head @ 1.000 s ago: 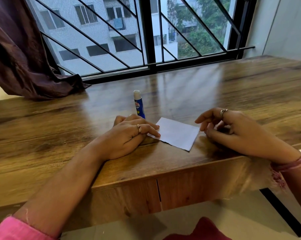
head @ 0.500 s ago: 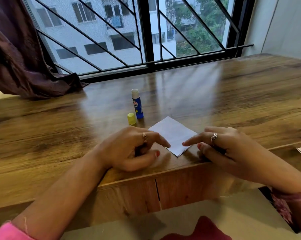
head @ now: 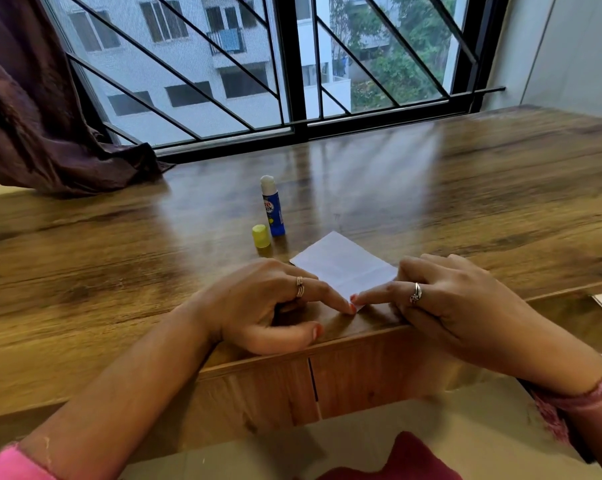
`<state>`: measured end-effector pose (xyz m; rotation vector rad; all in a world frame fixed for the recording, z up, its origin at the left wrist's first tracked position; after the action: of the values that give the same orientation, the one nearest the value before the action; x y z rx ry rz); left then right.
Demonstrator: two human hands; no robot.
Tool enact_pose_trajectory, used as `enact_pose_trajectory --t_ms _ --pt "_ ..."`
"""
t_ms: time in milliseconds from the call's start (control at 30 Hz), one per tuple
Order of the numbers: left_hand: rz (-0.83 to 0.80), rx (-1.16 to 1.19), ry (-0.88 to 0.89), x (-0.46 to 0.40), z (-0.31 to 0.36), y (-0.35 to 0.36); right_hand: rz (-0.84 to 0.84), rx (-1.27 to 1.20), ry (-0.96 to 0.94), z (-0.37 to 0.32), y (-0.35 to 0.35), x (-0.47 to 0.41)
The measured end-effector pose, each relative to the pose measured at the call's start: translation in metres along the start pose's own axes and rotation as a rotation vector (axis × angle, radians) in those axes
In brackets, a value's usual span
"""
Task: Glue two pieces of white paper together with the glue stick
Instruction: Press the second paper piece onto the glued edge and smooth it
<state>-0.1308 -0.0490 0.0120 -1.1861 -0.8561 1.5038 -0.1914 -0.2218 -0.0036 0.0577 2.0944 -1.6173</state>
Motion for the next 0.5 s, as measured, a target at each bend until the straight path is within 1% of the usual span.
enact_pose_trajectory --t_ms 233,400,500 --pt "-0.01 -0.003 -0.031 0.002 -0.003 0.001 0.05 0.017 -0.023 -0.008 -0.004 0.001" --pt "-0.01 0.008 -0.039 0.002 -0.004 0.001 0.022 0.123 0.066 0.003 -0.01 0.004" --pt "-0.001 0.008 -0.036 0.002 -0.004 0.001 -0.007 0.123 0.144 0.02 -0.018 0.004"
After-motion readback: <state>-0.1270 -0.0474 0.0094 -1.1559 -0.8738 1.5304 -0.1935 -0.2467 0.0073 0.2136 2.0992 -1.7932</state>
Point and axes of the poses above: each hand's wrist, its own x-axis away from the middle knuckle, its own y-axis out of the palm, z = x × y, the point moved 5 cm from there along -x, towards the middle knuckle, and after that the axes turned 15 degrees about y, right-handed, at the moved point
